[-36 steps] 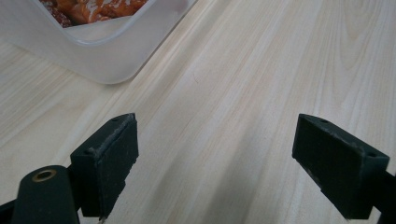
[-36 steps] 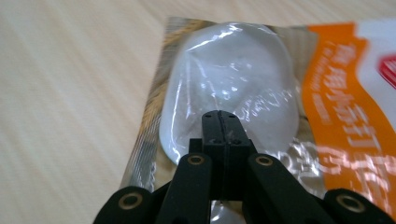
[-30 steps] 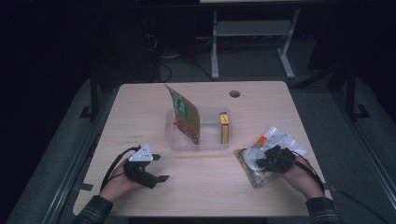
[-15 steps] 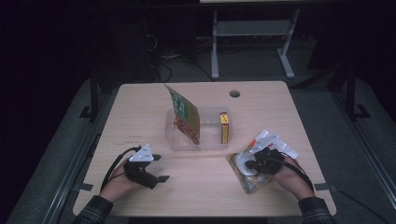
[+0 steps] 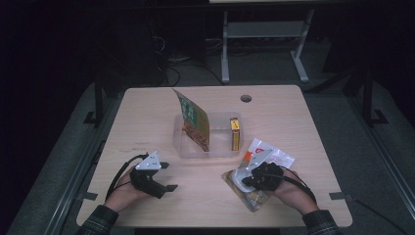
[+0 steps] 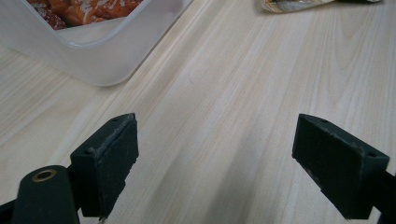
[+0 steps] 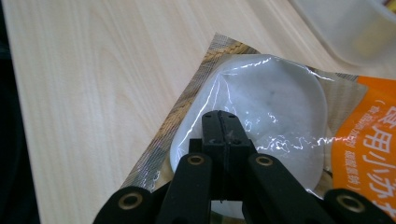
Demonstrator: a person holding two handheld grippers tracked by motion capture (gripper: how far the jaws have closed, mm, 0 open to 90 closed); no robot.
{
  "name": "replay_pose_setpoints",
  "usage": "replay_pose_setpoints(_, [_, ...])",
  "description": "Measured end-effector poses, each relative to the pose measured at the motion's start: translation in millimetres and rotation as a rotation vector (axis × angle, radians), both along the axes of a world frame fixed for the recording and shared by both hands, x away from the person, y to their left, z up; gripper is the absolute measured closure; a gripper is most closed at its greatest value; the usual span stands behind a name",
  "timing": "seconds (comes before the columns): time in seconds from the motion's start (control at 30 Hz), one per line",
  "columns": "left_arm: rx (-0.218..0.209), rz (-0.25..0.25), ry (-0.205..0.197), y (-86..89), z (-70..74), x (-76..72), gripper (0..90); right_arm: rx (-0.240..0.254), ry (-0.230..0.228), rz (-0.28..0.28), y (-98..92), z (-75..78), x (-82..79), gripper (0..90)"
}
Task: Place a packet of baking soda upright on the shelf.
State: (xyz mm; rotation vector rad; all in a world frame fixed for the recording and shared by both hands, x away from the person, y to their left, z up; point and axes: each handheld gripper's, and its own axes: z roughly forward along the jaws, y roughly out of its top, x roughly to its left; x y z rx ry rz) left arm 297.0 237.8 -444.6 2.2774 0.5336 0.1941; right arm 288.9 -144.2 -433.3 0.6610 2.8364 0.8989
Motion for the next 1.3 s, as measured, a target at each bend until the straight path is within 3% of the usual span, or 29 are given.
replay_pose_setpoints(0.2, [-0.004,0.000,-0.004,-0.9,0.5,-0.5,14.0,0.019,0.002,0.044,17.6,-1.3,-4.5,90.0])
replay_pose_setpoints(0.8, [-0.014,-0.009,-0.002,-2.8,2.8,-1.8,14.0,0.035,-0.014,0.173,97.4,-1.4,-23.7,89.9])
replay_pose_setpoints(0.9, [-0.033,-0.013,0.004,-5.7,4.2,-3.0,14.0,0.081,-0.036,0.170,90.5,1.9,-22.8,89.9])
replay_pose_setpoints(0.93, [-0.047,-0.017,0.010,-7.5,4.4,-3.2,14.0,0.100,-0.058,0.139,81.2,7.0,-20.7,89.8])
replay_pose_setpoints(1.07, [-0.058,-0.045,0.011,-15.6,7.3,-3.1,14.0,0.140,-0.051,0.044,58.4,15.0,-17.7,83.4])
replay_pose_setpoints(1.3, [-0.097,-0.093,0.033,-45.7,12.6,2.1,14.2,0.206,-0.063,-0.098,12.9,24.5,-17.5,59.3])
